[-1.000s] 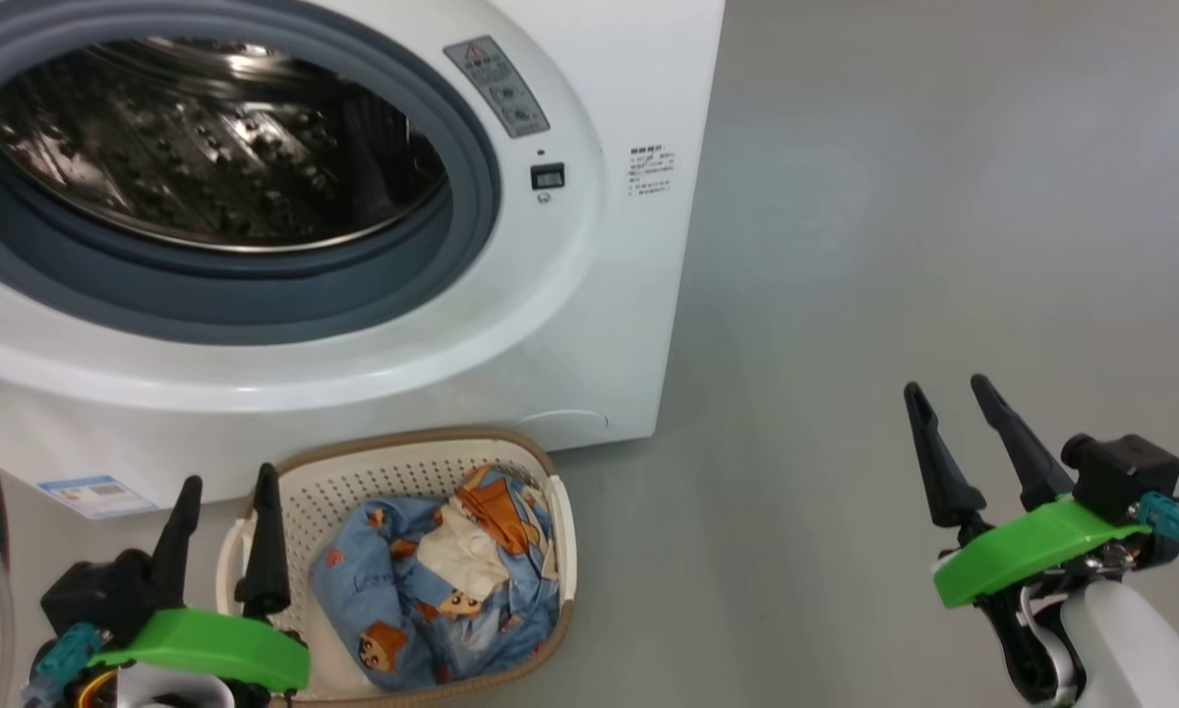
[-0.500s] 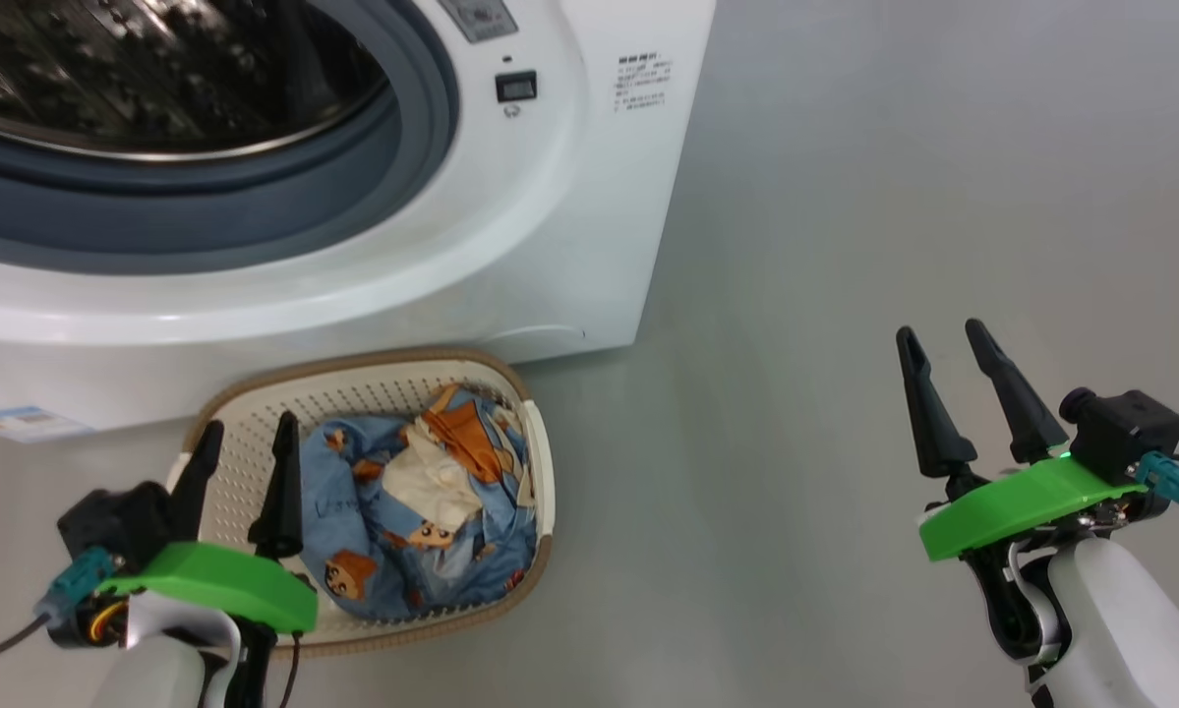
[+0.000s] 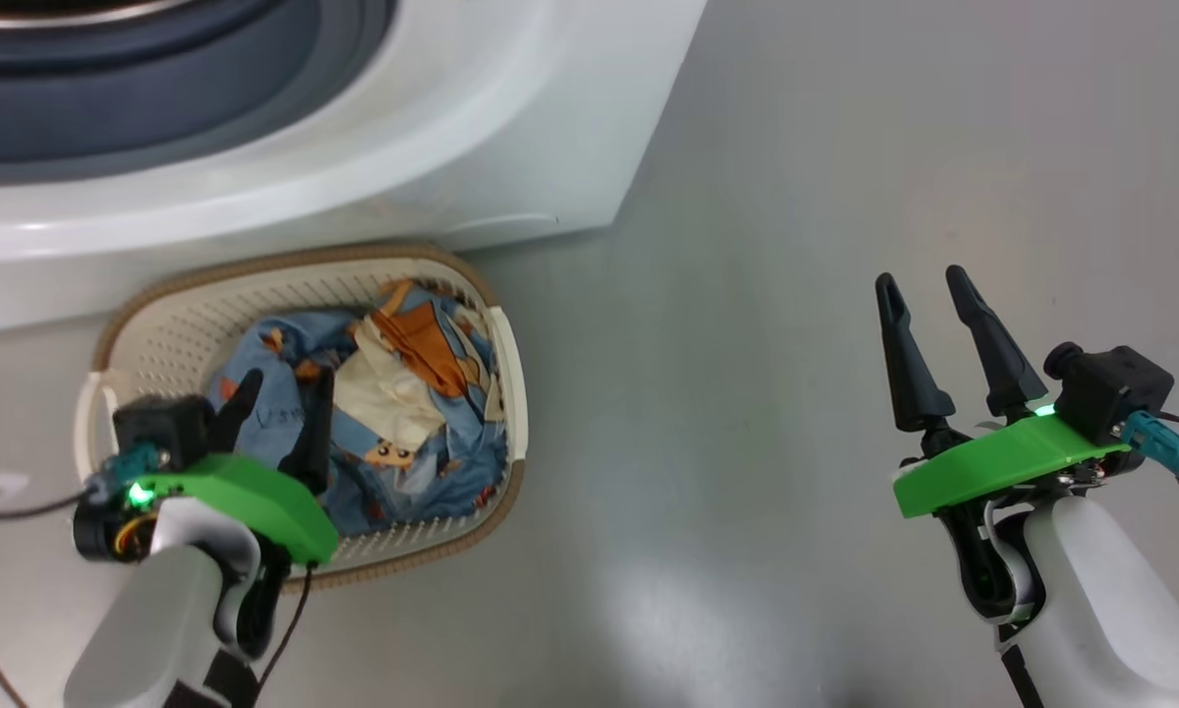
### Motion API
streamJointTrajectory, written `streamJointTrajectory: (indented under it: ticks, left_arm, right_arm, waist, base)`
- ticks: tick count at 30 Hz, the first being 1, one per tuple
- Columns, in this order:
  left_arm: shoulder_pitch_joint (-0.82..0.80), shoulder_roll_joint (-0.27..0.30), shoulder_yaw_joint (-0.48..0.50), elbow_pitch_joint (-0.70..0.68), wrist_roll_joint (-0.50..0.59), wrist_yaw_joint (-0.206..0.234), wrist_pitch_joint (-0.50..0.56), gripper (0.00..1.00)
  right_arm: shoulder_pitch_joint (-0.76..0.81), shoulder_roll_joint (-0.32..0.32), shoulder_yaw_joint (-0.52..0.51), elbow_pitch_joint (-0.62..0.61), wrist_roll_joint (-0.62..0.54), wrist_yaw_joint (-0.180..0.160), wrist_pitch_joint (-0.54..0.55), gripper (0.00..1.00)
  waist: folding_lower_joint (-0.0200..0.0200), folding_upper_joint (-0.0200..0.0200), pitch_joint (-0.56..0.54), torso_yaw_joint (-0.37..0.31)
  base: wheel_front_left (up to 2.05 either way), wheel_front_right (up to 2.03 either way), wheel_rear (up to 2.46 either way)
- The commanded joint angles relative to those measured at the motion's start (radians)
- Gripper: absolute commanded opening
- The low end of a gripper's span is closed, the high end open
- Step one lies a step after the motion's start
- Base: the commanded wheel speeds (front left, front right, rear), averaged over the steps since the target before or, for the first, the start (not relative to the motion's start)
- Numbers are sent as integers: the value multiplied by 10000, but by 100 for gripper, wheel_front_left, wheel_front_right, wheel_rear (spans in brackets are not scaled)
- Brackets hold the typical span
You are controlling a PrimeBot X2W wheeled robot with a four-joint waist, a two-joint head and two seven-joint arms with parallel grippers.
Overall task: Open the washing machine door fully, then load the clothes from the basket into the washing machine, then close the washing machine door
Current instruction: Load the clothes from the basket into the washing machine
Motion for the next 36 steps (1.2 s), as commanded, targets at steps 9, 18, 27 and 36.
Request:
streamJointTrajectory:
  ticks: [9, 18, 27, 36]
  left_arm:
    - [-1551, 214, -587, 1714, -417, -150, 114, 100]
    - [-2544, 531, -1740, 2465, -1179, -153, 347, 100]
    - [-3556, 828, -2487, 3236, -1763, -154, 693, 100]
    - [-4406, 1034, -2917, 4237, -2121, -155, 1446, 100]
  right_arm:
    - [-552, 373, 623, -63, 68, 56, -122, 100]
    - [-995, 613, 843, -25, 154, 56, -122, 100]
    - [-1250, 736, 973, -90, 181, 56, -122, 100]
    - [-1384, 801, 1136, -248, 253, 56, -122, 100]
  waist:
    - [-1, -1, 1972, -513]
    - [-1, -1, 2853, -860]
    - [-1, -1, 3533, -1194]
    - [-1, -1, 3967, -1555]
  base:
    - [0, 0, 0]
    - [0, 0, 0]
    - [0, 0, 0]
    - [0, 0, 0]
